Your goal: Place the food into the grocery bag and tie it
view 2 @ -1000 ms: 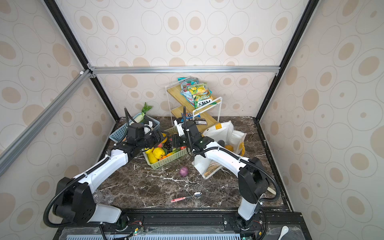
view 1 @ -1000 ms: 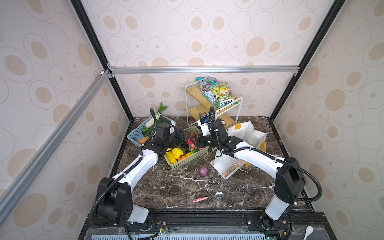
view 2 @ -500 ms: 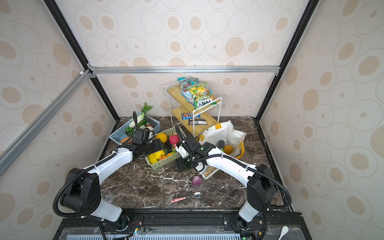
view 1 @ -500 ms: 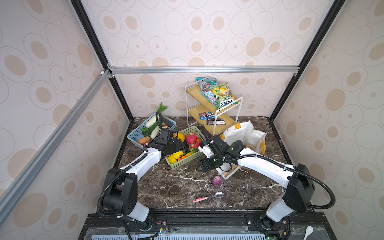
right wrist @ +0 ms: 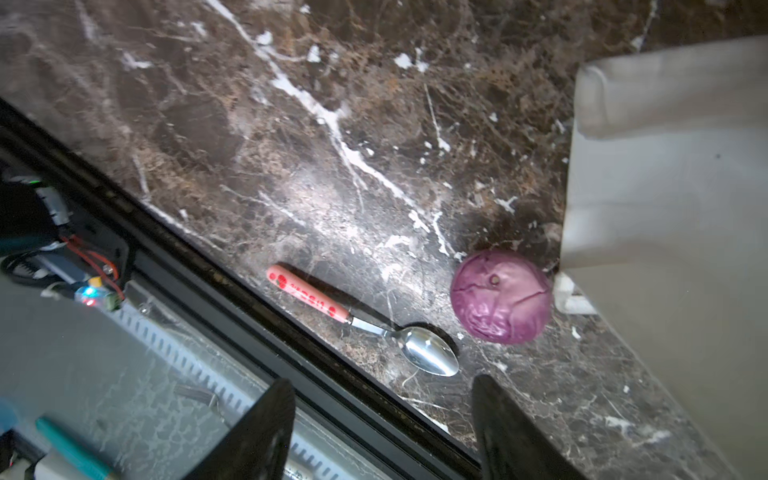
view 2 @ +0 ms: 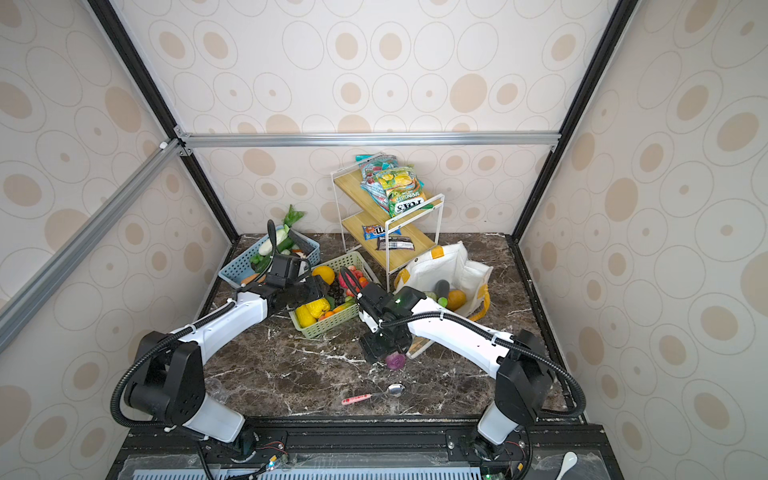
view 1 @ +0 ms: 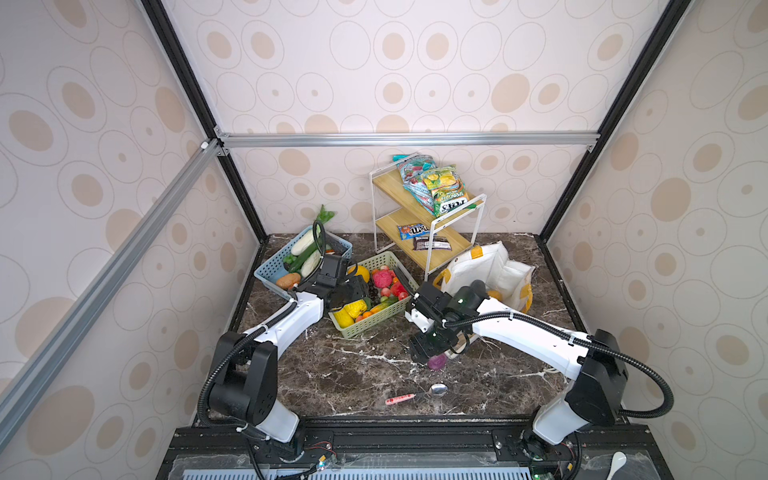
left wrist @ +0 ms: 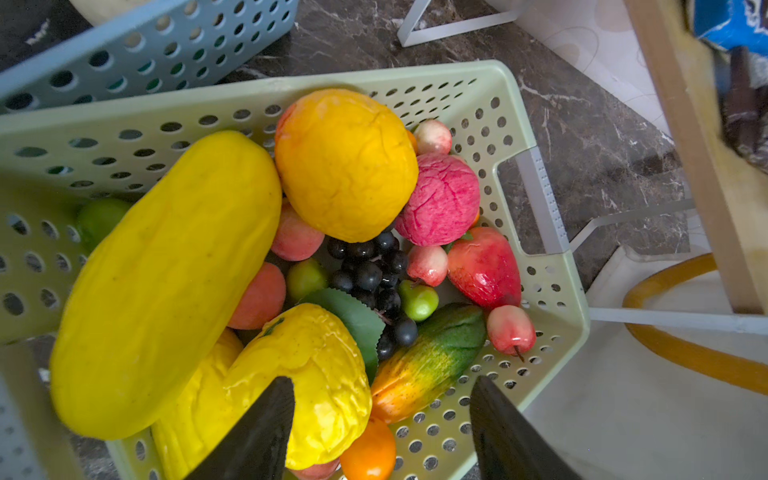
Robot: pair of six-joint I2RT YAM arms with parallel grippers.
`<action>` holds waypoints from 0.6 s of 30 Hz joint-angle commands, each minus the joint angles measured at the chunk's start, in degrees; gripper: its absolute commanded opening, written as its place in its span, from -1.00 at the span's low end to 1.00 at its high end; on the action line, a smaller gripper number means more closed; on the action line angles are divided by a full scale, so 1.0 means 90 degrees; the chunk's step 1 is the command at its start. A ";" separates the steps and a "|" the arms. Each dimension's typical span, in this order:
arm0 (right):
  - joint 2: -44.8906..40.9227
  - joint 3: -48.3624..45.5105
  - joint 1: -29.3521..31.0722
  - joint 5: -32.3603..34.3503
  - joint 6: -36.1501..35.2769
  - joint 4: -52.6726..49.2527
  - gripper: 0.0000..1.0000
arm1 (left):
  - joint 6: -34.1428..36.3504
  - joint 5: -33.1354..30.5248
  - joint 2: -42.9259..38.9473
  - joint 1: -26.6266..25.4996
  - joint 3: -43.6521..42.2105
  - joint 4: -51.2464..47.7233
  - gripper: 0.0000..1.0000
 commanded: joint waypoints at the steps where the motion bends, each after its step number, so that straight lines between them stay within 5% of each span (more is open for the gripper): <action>1: -0.0031 -0.0337 0.0092 0.1001 0.0652 0.0136 0.44 | 0.0098 -0.0120 0.0046 0.0010 0.0252 -0.0045 0.35; 18: 0.0385 -0.1549 0.0092 0.2016 0.1908 0.1822 0.61 | 0.0269 -0.0120 0.0016 0.0008 0.0252 -0.0113 0.37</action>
